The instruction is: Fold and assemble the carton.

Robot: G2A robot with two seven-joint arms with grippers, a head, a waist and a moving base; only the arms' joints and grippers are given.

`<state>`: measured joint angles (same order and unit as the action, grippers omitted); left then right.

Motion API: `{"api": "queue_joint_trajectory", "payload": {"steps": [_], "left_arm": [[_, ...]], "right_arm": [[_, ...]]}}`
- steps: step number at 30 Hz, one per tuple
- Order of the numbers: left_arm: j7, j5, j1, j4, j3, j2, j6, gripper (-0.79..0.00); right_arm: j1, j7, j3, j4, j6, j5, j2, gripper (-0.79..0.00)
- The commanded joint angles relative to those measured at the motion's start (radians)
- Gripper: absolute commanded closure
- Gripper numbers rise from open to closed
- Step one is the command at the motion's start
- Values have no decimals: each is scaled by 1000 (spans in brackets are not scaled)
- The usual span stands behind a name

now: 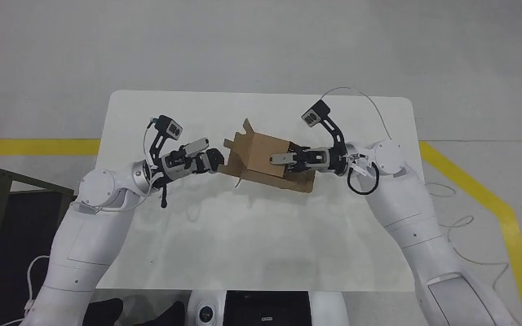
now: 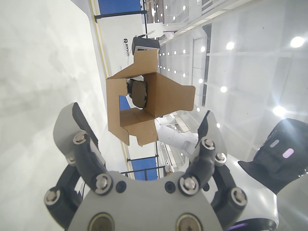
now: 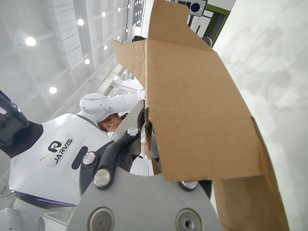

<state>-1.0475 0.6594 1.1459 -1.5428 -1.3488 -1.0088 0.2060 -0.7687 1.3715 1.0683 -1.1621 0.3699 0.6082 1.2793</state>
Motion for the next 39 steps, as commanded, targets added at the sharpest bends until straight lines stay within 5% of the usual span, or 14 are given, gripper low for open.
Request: {"api": "queue_joint_trajectory", "payload": {"steps": [1, 39], "left_arm": [[6, 17, -6, -7, 11, -4, 4, -785], [-18, 38, -28, -19, 23, -18, -18, -785]], "right_arm": [[-1, -4, -9, 1, 1, -1, 2, 0], [-12, -4, -85, -20, -3, 25, 21, 0]]}}
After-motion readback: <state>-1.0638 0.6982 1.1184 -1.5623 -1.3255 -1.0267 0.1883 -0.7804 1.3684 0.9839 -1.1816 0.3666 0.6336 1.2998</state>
